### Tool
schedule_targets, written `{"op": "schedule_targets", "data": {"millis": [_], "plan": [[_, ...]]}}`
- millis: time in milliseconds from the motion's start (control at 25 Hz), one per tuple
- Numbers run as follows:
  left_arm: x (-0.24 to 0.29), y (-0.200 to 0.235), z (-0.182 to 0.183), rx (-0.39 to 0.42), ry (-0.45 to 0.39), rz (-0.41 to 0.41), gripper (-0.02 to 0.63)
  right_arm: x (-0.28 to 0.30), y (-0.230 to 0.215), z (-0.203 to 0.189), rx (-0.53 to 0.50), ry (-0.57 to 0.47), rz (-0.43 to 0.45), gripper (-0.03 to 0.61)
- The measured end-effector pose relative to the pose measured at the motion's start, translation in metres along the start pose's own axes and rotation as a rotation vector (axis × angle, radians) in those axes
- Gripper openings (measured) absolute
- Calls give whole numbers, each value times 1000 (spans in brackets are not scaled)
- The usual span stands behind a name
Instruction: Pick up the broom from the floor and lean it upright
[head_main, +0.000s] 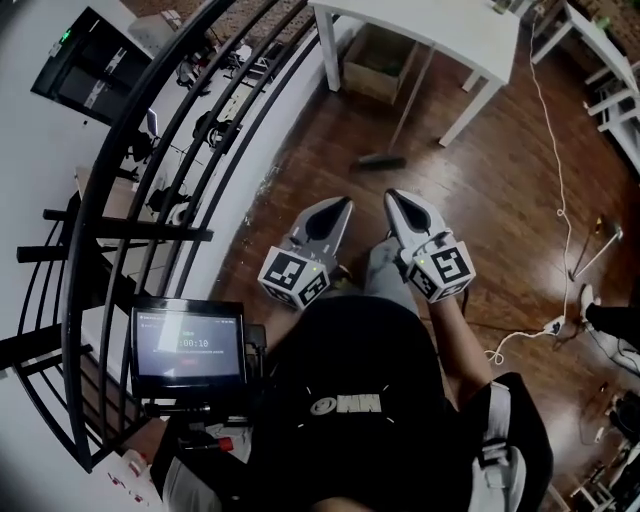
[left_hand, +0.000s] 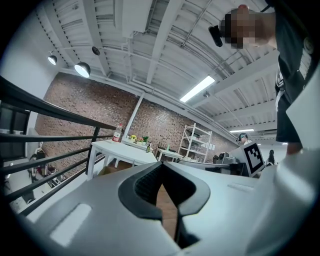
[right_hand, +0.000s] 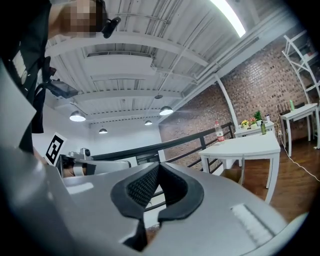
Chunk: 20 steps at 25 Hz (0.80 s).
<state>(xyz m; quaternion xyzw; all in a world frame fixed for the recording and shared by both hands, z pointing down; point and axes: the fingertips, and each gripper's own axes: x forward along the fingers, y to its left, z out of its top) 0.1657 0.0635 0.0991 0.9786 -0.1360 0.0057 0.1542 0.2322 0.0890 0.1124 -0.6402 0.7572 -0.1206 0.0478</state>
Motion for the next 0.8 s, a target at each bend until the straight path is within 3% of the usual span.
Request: {"op": "schedule_targets", "data": {"millis": [800], "plan": [[14,7,-8,25,46,-43,15,10,-9,7,12,-49,-32,2]]}}
